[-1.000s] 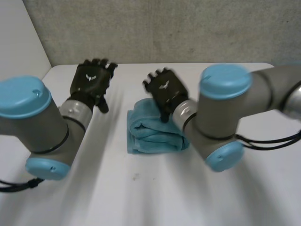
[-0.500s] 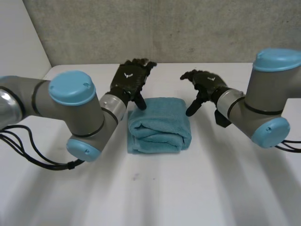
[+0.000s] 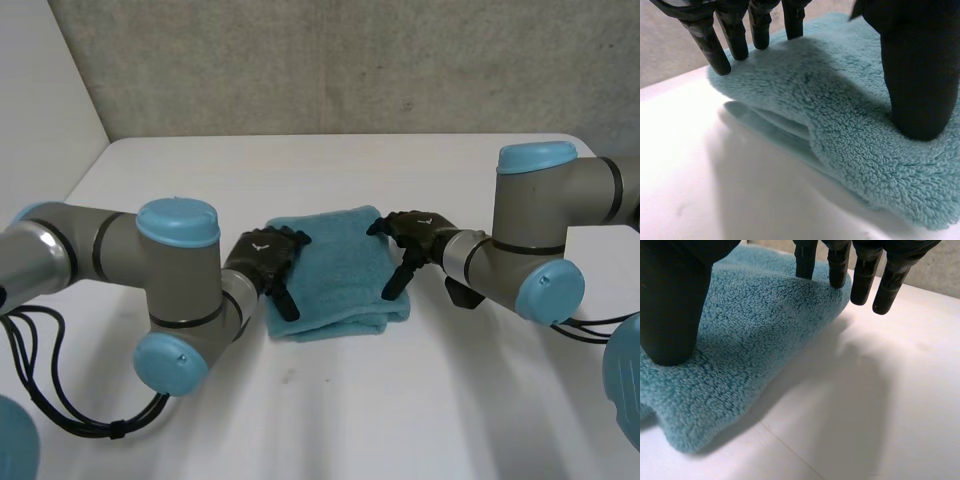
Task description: Fold the laundry
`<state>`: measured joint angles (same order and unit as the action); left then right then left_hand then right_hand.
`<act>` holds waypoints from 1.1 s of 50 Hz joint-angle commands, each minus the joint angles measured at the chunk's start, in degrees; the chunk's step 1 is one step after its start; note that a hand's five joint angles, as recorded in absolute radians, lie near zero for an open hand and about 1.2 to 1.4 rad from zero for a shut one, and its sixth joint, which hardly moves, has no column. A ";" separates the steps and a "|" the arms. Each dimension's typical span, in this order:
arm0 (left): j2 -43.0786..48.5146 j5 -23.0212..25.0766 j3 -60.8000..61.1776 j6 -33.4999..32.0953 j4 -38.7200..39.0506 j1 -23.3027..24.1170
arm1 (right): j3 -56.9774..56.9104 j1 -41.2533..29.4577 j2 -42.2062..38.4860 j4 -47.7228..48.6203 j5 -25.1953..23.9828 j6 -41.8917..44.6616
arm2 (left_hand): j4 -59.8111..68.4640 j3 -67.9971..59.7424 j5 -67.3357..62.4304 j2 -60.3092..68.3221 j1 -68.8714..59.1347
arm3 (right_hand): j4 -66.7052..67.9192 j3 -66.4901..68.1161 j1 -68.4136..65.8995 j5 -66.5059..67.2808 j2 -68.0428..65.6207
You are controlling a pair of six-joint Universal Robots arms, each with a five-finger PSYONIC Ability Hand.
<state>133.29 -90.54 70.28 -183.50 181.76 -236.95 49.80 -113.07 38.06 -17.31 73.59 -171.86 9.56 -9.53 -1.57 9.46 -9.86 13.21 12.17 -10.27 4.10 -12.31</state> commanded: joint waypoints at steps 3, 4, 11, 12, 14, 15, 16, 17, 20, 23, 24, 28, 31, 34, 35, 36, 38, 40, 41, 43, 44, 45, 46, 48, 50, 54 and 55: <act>-4.97 -1.39 -0.06 0.16 0.26 0.17 | -2.69 -0.13 1.66 -0.97 0.76 2.77 | 0.99 -1.02 1.02 1.09 -0.70 | -3.21 -2.17 0.27 -4.10 2.31; -6.71 -1.39 -0.06 0.33 0.17 0.17 | -2.69 -0.13 1.67 -0.97 0.76 2.76 | 0.83 -0.85 1.19 0.92 -0.53 | -3.21 -2.17 0.27 -4.10 2.31; -16.13 -1.57 0.21 0.33 0.26 0.44 | -1.21 0.83 15.00 3.58 3.30 -1.54 | 0.44 -0.47 1.57 0.54 -0.14 | -3.21 -2.17 0.27 -4.10 2.31; -18.65 -1.65 0.29 0.33 0.17 0.00 | -1.20 0.83 15.03 3.60 3.31 -1.55 | 0.44 -0.47 1.57 0.54 -0.14 | -3.21 -2.17 0.27 -4.10 2.31; -21.20 -1.65 0.64 0.33 0.00 -0.61 | 2.30 1.44 22.28 6.22 4.97 -2.07 | 0.44 -0.47 1.57 0.54 -0.14 | -3.21 -2.17 0.27 -4.10 2.31; -23.75 -1.74 1.34 0.33 -0.53 -2.01 | 2.32 1.45 22.32 6.23 4.98 -2.07 | 0.44 -0.47 1.57 0.54 -0.14 | -3.21 -2.17 0.27 -4.10 2.31; -23.78 -1.74 1.35 0.33 -0.53 -2.02 | 4.75 2.75 25.63 7.54 6.11 -1.90 | 0.44 -0.47 1.57 0.54 -0.14 | -3.21 -2.17 0.27 -4.10 2.31; -26.30 -1.74 1.96 0.16 -1.31 -4.29 | 4.78 2.77 25.66 7.55 6.12 -1.90 | 0.44 -0.47 1.57 0.54 -0.14 | -3.21 -2.17 0.27 -4.10 2.31; -30.52 -1.74 2.32 -0.02 -4.03 -9.30 | 10.14 6.46 31.64 9.40 8.67 -1.37 | 0.49 -0.51 1.53 0.58 -0.19 | -3.21 -2.17 0.27 -4.10 2.31; -32.99 -1.66 2.05 0.50 -8.85 -12.47 | 15.50 8.92 37.00 10.10 9.73 -0.76 | 0.44 -0.47 1.57 0.54 -0.14 | -3.21 -2.17 0.27 -4.10 2.31; -33.00 -1.65 2.05 0.51 -8.88 -12.48 | 17.94 9.70 39.09 10.27 9.73 -0.67 | 0.44 -0.47 1.57 0.54 -0.14 | -3.21 -2.17 0.27 -4.10 2.31; -34.76 -1.48 3.98 0.68 -13.27 -13.10 | 21.21 10.77 41.31 10.19 9.55 -0.40 | 0.44 -0.47 1.57 0.54 -0.14 | -3.21 -2.17 0.27 -4.10 2.31; -36.42 -1.30 6.43 0.77 -13.36 -13.01 | 22.97 10.94 41.92 10.19 9.73 -0.32 | 0.44 -0.47 1.57 0.54 -0.14 | -3.21 -2.17 0.27 -4.10 2.31; -37.83 -1.21 7.93 0.95 -12.75 -12.92 | 23.58 10.85 42.18 9.93 9.99 -0.40 | 0.44 -0.47 1.57 0.54 -0.14 | -3.21 -2.17 0.27 -4.10 2.31; -37.84 -1.21 7.94 0.95 -12.75 -12.92 | 23.59 10.68 42.45 9.92 9.99 -0.40 | 0.44 -0.47 1.57 0.54 -0.14 | -3.21 -2.17 0.27 -4.10 2.31; -38.19 -1.21 8.46 1.38 -11.88 -12.92 | 23.59 10.68 42.45 9.92 9.99 -0.40 | 0.44 -0.47 1.57 0.54 -0.14 | -3.21 -2.17 0.27 -4.10 2.31; -38.62 -1.21 8.99 1.91 -10.91 -12.92 | 23.59 10.42 42.62 9.92 9.99 -0.40 | 0.44 -0.47 1.57 0.54 -0.14 | -3.21 -2.17 0.27 -4.10 2.31; -39.16 -1.21 9.43 2.35 -10.02 -12.92 | 23.59 10.41 42.71 9.92 9.90 -0.49 | 0.44 -0.47 1.57 0.54 -0.14 | -3.21 -2.17 0.27 -4.10 2.31; -39.59 -1.21 9.70 2.61 -9.41 -12.92 | 23.59 10.33 42.71 9.92 9.82 -0.49 | 0.44 -0.47 1.57 0.54 -0.14 | -3.21 -2.17 0.27 -4.10 2.31; -39.86 -1.21 9.79 2.88 -8.97 -12.92 | 23.59 10.33 42.71 10.01 9.73 -0.49 | 0.44 -0.47 1.57 0.54 -0.14 | -3.21 -2.17 0.27 -4.10 2.31; -39.95 -1.21 9.96 2.97 -8.71 -12.92 | 23.59 10.33 42.71 10.01 9.73 -0.49 | 0.44 -0.47 1.57 0.54 -0.14 | -3.21 -2.17 0.27 -4.10 2.31; -39.95 -1.21 9.96 2.97 -8.70 -12.92 | 23.50 10.33 42.71 9.92 9.64 -0.93 | 0.44 -0.47 1.57 0.54 -0.14 | -3.21 -2.17 0.27 -4.10 2.31; -39.95 -1.21 10.14 3.06 -8.53 -13.01 | 23.41 10.33 42.80 9.84 9.64 -0.93 | 0.44 -0.47 1.57 0.54 -0.14 | -3.21 -2.17 0.27 -4.10 2.31; -39.95 -1.21 10.23 3.14 -8.26 -13.01 | 23.41 10.33 42.97 9.92 9.64 -0.67 | 0.44 -0.47 1.57 0.54 -0.14 | -3.21 -2.17 0.27 -4.10 2.31; -39.95 -1.21 10.49 3.32 -7.04 -12.83 | 23.59 10.33 42.98 9.92 9.55 -0.58 | 0.44 -0.47 1.57 0.54 -0.14 | -3.21 -2.17 0.27 -4.10 2.31; -39.95 -1.21 10.58 3.32 -6.24 -12.66 | 24.29 10.24 43.50 9.84 9.81 -0.49 | 0.44 -0.47 1.57 0.54 -0.14 | -3.21 -2.17 0.27 -4.10 2.31; -40.03 -1.21 10.49 3.32 -5.98 -12.48 | 24.29 10.24 43.50 9.84 9.81 -0.49 | 0.44 -0.47 1.57 0.54 -0.14 | -3.21 -2.17 0.27 -4.10 2.31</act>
